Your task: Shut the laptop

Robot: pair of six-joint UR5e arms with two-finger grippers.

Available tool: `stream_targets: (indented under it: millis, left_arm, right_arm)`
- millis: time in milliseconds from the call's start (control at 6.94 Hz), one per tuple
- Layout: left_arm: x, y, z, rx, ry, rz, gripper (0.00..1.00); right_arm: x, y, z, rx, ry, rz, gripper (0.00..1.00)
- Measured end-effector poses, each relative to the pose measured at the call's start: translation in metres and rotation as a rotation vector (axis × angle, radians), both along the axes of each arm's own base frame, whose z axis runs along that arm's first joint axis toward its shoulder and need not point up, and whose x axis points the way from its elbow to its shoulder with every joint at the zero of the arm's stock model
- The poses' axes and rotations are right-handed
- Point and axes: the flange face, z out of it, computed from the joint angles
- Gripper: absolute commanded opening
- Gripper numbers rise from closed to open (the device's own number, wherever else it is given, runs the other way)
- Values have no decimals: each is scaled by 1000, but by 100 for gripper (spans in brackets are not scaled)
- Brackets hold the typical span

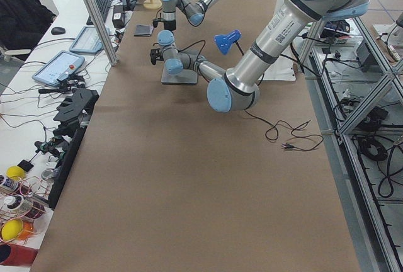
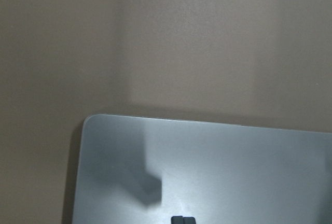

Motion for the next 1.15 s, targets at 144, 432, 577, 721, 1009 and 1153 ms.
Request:
stream_targets:
  millis: [144,432,577,721,1009,1153]
  left_arm:
    - [-22,-4,-11,19,21,-18,98]
    - [-95,4,-13,57,66,-70,98]
    - [-156,7,-8,63,83,-113,98]
    - [-220,6,-1,72,91,-166,98]
    - [-333,8,55,158,1,-238,98]
    - [-382,16,101,197,-84,-246,98]
  right_arm:
    - [30,-15,-8,-22,-30,-1,100]
    - [110,-30,-15,-77,-82,8,100]
    - [156,-23,-8,-107,-88,28,100]
    - [198,-11,-2,-135,-69,69,100]
    - [267,-2,35,-109,49,143,100]
    - [305,-4,83,-44,149,130,100]
